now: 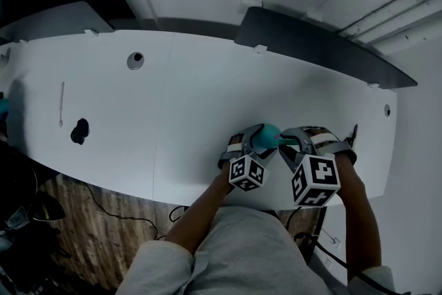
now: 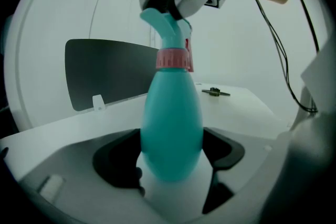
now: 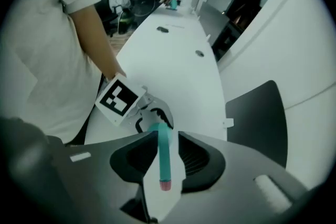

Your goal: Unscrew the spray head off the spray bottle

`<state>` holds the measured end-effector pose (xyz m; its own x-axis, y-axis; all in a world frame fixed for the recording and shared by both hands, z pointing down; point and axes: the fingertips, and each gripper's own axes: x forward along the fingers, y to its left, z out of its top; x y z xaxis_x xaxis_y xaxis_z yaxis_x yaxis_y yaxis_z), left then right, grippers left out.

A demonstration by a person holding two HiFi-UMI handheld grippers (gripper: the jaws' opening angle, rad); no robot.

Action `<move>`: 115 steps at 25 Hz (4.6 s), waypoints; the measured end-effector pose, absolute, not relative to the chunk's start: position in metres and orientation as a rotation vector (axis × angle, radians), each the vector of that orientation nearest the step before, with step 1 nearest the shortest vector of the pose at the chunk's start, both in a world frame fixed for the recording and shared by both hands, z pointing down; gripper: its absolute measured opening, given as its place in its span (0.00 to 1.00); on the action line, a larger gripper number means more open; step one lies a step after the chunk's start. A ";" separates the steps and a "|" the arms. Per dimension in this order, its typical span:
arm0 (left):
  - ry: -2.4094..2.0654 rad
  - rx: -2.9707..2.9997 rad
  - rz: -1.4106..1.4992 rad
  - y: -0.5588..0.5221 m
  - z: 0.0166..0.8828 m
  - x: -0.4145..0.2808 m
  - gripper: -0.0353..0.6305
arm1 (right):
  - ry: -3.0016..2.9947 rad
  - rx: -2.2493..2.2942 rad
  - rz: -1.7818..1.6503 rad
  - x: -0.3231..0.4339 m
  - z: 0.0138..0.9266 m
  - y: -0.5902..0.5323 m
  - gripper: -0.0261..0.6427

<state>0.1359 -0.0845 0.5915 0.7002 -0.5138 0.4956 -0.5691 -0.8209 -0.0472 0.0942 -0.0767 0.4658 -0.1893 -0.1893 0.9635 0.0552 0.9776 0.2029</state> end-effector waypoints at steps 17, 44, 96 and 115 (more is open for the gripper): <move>-0.902 2.805 0.790 -0.083 0.593 0.136 0.59 | -1.776 1.369 2.163 0.141 0.465 -0.074 0.38; -0.909 2.784 0.781 -0.082 0.593 0.135 0.59 | -1.582 0.074 -0.242 0.112 0.471 -0.069 0.13; -1.505 2.535 0.511 -0.059 0.474 0.080 0.59 | -2.383 1.676 0.089 0.186 0.441 -0.054 0.13; -1.565 2.664 0.223 0.081 0.387 0.046 0.59 | -2.392 1.837 0.022 0.149 0.381 0.094 0.13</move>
